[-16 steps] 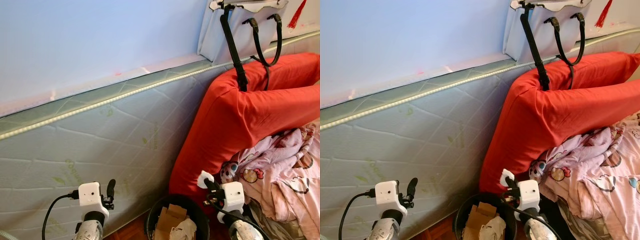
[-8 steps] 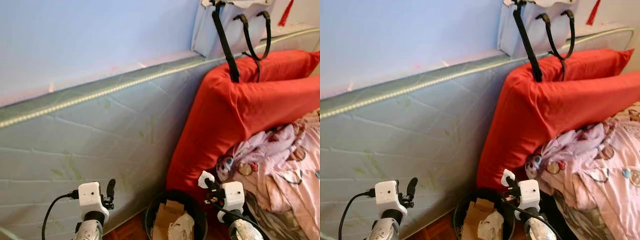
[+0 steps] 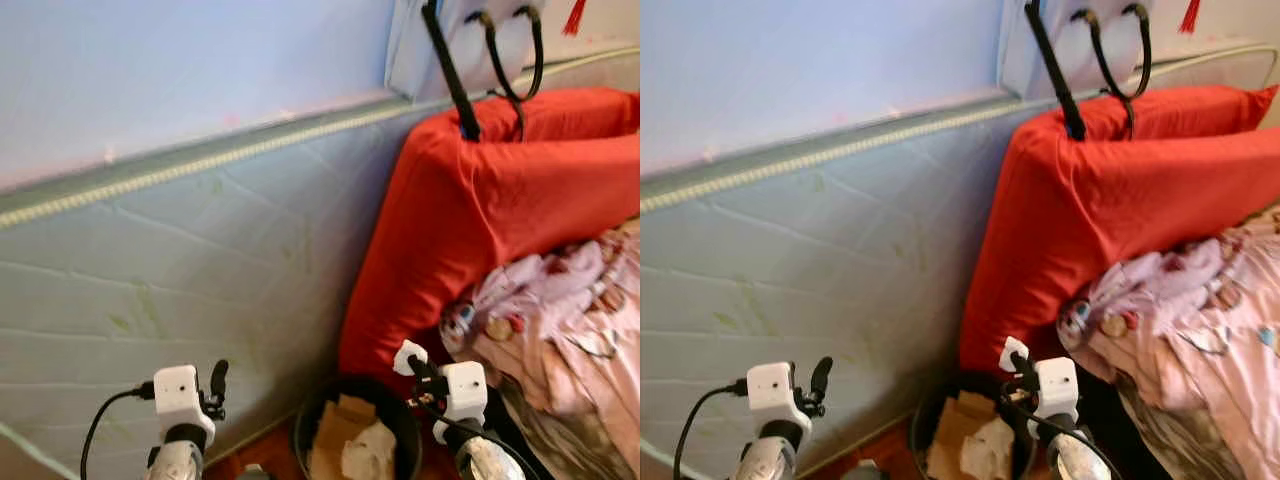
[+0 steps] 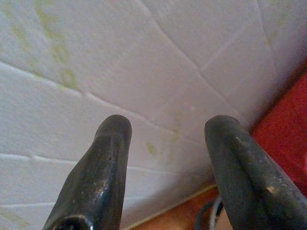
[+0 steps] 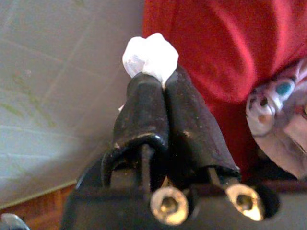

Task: Clean up the room

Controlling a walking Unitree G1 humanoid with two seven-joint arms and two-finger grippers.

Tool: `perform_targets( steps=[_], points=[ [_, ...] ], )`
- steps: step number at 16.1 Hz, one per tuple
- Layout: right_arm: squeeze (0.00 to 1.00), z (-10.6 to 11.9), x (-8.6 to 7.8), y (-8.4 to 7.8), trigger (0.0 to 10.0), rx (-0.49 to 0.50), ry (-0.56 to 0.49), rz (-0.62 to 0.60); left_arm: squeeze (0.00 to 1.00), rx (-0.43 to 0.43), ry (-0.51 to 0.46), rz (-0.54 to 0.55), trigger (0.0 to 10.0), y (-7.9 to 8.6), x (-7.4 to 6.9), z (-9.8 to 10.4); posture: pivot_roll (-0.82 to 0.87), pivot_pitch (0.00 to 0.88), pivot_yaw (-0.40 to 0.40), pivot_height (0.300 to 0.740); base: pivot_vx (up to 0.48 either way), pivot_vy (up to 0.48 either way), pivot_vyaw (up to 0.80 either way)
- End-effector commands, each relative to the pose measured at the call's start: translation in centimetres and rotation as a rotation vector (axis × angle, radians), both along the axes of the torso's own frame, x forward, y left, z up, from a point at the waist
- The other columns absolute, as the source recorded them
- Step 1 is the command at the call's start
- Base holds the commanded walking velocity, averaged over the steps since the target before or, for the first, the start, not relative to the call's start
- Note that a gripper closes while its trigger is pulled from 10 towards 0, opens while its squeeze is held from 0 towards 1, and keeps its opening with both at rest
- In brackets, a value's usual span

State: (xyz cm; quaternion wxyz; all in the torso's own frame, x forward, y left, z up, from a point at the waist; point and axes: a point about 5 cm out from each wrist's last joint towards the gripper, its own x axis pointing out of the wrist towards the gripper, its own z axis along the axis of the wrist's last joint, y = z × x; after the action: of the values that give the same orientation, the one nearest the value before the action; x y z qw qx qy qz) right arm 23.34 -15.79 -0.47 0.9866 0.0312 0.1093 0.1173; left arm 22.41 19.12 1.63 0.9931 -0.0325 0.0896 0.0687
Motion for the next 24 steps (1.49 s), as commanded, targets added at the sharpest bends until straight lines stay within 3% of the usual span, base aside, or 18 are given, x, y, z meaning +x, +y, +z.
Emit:
perform_targets(
  steps=[1,3,8,11,12,15,19,22,24],
  points=[
    [0.00,0.0,0.1,-0.1,10.0,0.001,0.007,0.000,0.00,0.014,0.003,-0.020,10.0,-0.3,0.2,0.1,0.04,0.000,-0.029,0.665,0.000,0.000,0.00],
    [0.00,-0.6,0.2,0.0,10.0,-0.017,0.060,-0.002,0.00,0.012,0.005,-0.021,10.0,-0.3,0.3,0.2,0.04,0.000,-0.027,0.660,0.000,0.000,0.00],
    [0.00,-0.8,0.8,0.0,10.0,-0.031,0.066,-0.010,0.00,0.012,-0.001,-0.020,10.0,-0.1,0.7,0.4,0.04,0.000,-0.024,0.640,0.000,0.000,0.00],
    [0.00,-1.6,1.0,0.2,10.0,-0.035,0.137,-0.007,0.00,0.011,-0.005,-0.018,10.0,0.1,1.0,0.6,0.05,0.000,-0.023,0.640,0.000,0.000,0.00],
    [0.00,-2.3,1.4,0.0,10.0,-0.047,0.209,-0.033,0.00,0.012,-0.018,-0.027,10.0,0.1,1.9,1.3,0.06,0.000,-0.022,0.640,0.000,0.000,0.00],
    [0.00,-2.1,2.7,0.0,10.0,-0.020,0.276,-0.067,0.00,0.010,-0.045,-0.031,10.0,0.3,2.5,2.3,0.09,0.029,-0.026,0.640,0.000,0.000,0.00],
    [0.00,-1.4,4.5,1.3,10.0,-0.021,0.323,-0.051,0.00,0.023,-0.093,-0.011,10.0,0.6,2.7,4.0,0.16,0.108,-0.053,0.640,0.000,0.000,0.00],
    [0.00,0.0,6.2,2.5,10.0,-0.092,0.305,0.020,0.00,0.028,-0.105,-0.001,10.0,0.8,2.5,4.9,0.19,0.164,-0.069,0.640,0.000,0.000,0.00],
    [0.00,0.8,7.1,4.1,10.0,-0.130,0.303,0.113,0.00,0.046,-0.107,-0.001,10.0,1.0,1.7,5.5,0.23,0.215,-0.087,0.640,0.000,0.000,0.00]
  ],
)
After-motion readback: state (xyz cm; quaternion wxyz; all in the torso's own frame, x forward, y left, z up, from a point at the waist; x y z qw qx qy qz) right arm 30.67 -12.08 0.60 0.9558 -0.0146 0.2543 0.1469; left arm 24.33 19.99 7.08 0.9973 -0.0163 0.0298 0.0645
